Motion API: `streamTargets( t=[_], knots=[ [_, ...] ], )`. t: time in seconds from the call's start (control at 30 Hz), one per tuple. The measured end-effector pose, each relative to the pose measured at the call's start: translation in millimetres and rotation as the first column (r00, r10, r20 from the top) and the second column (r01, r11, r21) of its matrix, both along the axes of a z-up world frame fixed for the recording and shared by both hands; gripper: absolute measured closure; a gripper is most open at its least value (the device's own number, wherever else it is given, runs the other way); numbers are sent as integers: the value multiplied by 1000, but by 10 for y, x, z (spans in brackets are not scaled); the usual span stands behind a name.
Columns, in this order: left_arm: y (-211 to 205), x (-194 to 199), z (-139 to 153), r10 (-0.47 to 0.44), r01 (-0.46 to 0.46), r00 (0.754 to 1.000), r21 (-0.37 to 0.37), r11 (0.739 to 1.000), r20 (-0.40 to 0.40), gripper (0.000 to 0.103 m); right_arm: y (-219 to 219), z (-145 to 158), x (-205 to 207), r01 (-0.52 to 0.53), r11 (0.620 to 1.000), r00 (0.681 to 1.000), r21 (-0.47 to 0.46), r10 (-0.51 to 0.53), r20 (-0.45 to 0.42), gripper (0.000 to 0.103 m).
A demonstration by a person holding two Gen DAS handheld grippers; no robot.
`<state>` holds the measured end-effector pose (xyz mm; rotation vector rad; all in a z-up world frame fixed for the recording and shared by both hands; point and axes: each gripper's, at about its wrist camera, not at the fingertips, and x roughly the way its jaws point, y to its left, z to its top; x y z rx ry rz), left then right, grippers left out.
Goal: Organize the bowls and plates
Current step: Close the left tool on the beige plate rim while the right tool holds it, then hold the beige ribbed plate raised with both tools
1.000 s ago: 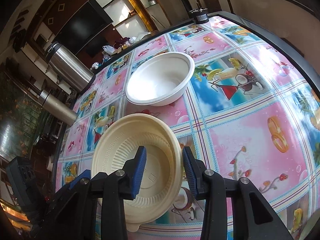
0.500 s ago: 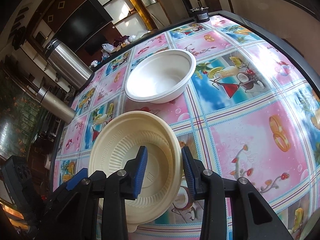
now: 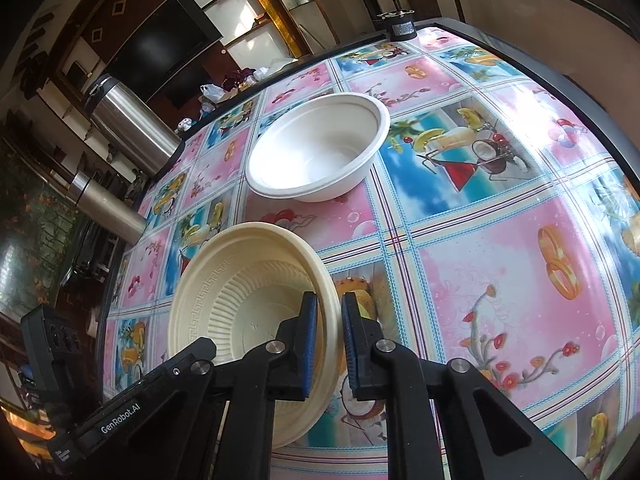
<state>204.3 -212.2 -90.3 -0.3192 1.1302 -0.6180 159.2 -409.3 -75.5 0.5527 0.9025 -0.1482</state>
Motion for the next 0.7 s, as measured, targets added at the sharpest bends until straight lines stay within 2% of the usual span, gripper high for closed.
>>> streamTargets(
  t=[0.27, 0.5, 0.7],
  knots=[
    [-2, -37, 30, -15, 15, 1000, -17, 1000, -2, 86, 24, -7, 8, -4, 1000, 1000, -4, 4, -1, 90],
    [-6, -67, 70, -5, 4, 1000, 12, 1000, 24, 87, 15, -25, 10, -8, 1000, 1000, 15, 8, 4, 90],
    [-46, -106, 125, 2, -7, 997, 73, 997, 73, 87, 19, -46, 18, -12, 999, 1000, 38, 12, 6, 90]
  ],
)
